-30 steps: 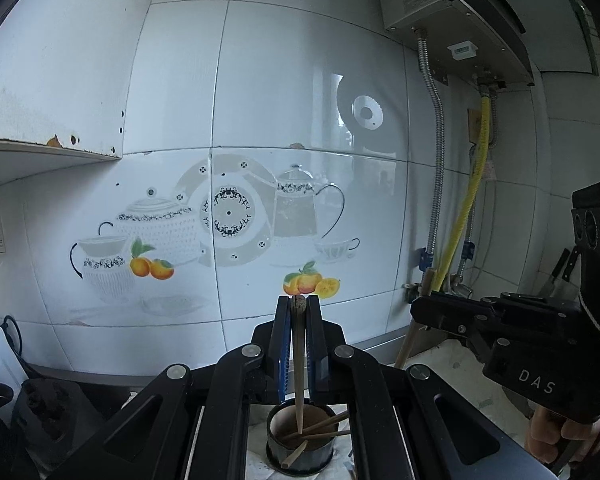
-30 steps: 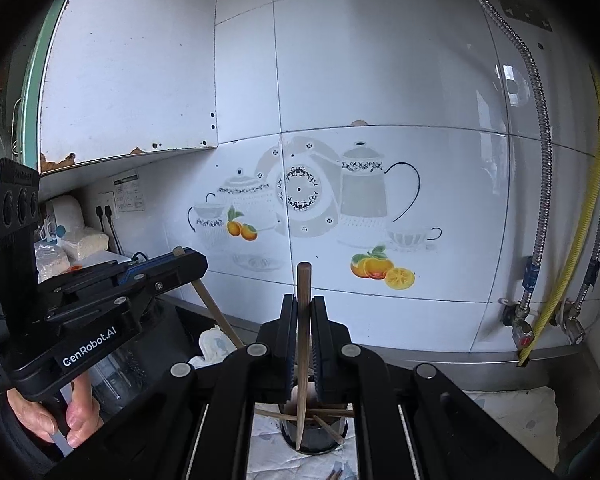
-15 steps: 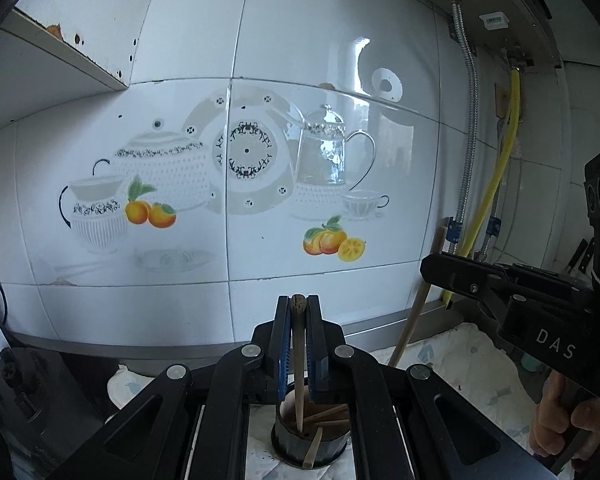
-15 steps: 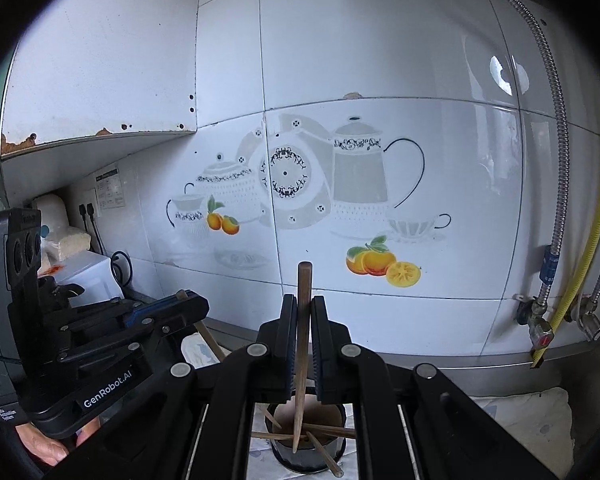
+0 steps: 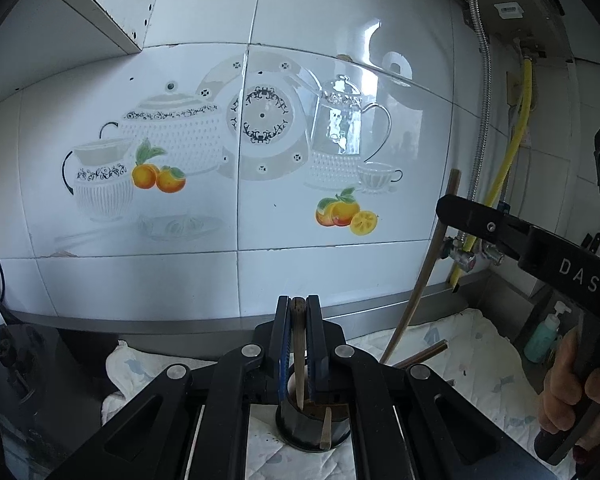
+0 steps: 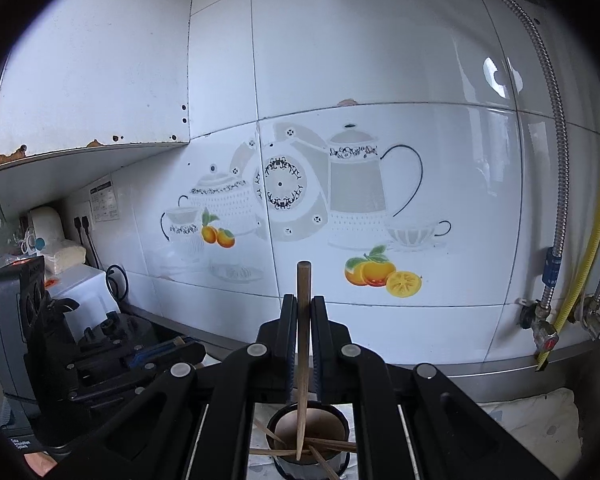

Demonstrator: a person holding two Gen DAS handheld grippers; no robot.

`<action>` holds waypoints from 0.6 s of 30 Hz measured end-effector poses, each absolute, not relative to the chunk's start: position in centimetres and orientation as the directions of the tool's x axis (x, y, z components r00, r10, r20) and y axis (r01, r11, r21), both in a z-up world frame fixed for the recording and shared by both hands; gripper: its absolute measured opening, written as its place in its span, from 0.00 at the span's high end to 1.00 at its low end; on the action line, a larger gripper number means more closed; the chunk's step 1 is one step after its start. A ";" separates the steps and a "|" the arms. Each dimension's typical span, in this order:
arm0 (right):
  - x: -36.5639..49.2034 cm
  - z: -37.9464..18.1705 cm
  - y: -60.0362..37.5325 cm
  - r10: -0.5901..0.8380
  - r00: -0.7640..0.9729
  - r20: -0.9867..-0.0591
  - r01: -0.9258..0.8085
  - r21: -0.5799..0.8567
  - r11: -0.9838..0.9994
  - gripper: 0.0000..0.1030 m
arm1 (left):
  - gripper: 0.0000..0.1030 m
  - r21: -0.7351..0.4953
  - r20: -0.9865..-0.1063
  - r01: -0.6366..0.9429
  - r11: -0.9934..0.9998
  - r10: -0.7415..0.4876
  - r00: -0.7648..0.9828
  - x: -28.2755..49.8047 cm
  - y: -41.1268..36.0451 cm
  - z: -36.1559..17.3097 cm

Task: Organize utensils
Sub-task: 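Lower both chopsticks into the black cup and open both tools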

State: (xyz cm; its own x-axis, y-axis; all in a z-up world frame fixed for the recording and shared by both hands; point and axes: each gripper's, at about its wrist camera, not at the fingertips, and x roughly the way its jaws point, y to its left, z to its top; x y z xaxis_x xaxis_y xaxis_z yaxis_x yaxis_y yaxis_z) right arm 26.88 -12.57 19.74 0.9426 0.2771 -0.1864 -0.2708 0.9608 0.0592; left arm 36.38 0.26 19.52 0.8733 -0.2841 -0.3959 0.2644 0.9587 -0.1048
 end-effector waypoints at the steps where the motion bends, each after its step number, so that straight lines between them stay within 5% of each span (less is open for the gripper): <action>1: 27.1 19.6 -12.3 0.270 0.944 -0.191 -0.266 0.049 0.963 0.91 | 0.94 -0.111 -0.401 0.261 0.959 -0.284 0.871 36.5 0.4 19.4; 15: 28.0 17.3 -12.0 0.265 0.918 -0.295 -0.268 0.029 0.963 0.91 | 0.90 -0.129 -0.454 0.269 0.954 -0.298 0.839 36.1 0.9 18.2; 18: 27.6 17.2 -12.2 0.263 0.914 -0.308 -0.268 0.027 0.963 0.91 | 0.72 -0.134 -0.452 0.269 0.954 -0.300 0.840 35.3 1.1 18.5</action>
State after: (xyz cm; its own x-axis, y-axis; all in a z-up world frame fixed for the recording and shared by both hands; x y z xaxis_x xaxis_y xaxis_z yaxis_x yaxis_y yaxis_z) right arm 27.55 -12.22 17.22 0.9143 0.2628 -0.3082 -0.2676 0.9631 0.0274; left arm 35.31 1.07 18.49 0.8398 -0.3001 -0.4525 0.2688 0.9539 -0.1339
